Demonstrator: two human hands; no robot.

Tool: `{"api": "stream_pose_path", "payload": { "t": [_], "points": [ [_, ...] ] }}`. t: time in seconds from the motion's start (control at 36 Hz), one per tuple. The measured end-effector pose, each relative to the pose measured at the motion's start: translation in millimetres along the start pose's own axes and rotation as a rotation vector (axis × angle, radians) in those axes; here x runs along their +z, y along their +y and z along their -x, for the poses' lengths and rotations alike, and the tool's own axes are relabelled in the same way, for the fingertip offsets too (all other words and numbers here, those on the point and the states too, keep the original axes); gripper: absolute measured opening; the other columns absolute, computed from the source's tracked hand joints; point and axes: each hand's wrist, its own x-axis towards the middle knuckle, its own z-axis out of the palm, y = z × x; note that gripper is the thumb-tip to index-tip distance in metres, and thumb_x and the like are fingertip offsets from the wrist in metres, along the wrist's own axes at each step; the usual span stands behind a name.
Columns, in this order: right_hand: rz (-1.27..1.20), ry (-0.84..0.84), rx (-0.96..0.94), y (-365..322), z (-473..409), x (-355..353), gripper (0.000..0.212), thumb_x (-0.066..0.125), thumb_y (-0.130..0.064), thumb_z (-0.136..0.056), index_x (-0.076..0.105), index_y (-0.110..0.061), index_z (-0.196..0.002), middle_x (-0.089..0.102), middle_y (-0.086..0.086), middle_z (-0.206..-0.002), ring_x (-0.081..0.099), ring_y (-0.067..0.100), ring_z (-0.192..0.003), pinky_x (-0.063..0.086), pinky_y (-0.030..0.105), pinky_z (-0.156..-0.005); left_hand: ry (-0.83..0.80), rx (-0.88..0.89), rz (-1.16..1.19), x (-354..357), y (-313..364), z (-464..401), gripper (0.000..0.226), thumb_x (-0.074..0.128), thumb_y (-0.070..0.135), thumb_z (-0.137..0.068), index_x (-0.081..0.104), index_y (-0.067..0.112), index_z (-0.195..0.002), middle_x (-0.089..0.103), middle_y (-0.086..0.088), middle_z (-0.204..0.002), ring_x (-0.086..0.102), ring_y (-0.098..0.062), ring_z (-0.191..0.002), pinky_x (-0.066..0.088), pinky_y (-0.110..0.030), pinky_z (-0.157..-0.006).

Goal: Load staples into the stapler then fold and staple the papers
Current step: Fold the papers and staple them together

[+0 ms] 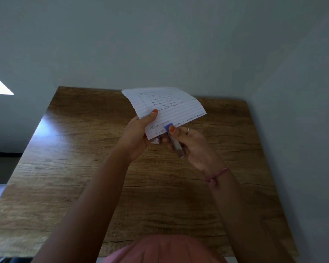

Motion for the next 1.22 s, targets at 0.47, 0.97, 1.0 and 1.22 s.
{"api": "stream_pose_path", "payload": {
  "t": [0.47,0.97,1.0,1.22],
  "points": [
    [1.361,0.495,-0.194,59,-27,-50,0.059,0.063,-0.043,-0.087,0.051,-0.009,-0.134,0.053,0.01,-0.119,0.05,0.019,-0.107,0.036,0.02,-0.084,0.016,0.209,0.283,1,6,18,0.042,0.053,0.002,-0.094,0.049,0.016,-0.133,0.068,-0.007,-0.122,0.065,-0.026,-0.112,0.059,-0.035,-0.081],
    [-0.043,0.151,-0.318,-1,46,14,0.018,0.07,-0.022,-0.082,0.07,-0.014,-0.098,0.074,0.008,-0.102,0.07,0.022,-0.097,0.058,0.029,-0.072,-0.158,0.247,0.245,14,-23,59,0.057,0.054,0.006,-0.087,0.039,0.016,-0.141,0.054,-0.016,-0.136,0.053,-0.036,-0.124,0.055,-0.047,-0.088],
    [-0.019,0.159,-0.304,-3,46,11,0.018,0.069,-0.019,-0.083,0.069,-0.012,-0.1,0.073,0.009,-0.104,0.07,0.023,-0.098,0.059,0.032,-0.075,-0.232,0.236,0.257,11,-24,61,0.058,0.055,0.013,-0.088,0.037,0.017,-0.143,0.052,-0.017,-0.138,0.052,-0.037,-0.125,0.054,-0.048,-0.09],
    [0.331,-0.039,-0.099,-19,57,-24,0.037,0.074,-0.018,-0.07,0.066,-0.005,-0.104,0.074,0.007,-0.104,0.071,0.023,-0.097,0.06,0.033,-0.075,-0.253,0.02,-0.016,-50,13,69,0.079,0.031,0.073,-0.085,0.065,0.011,-0.12,0.067,-0.019,-0.112,0.067,-0.033,-0.101,0.059,-0.041,-0.07]
  ]
}}
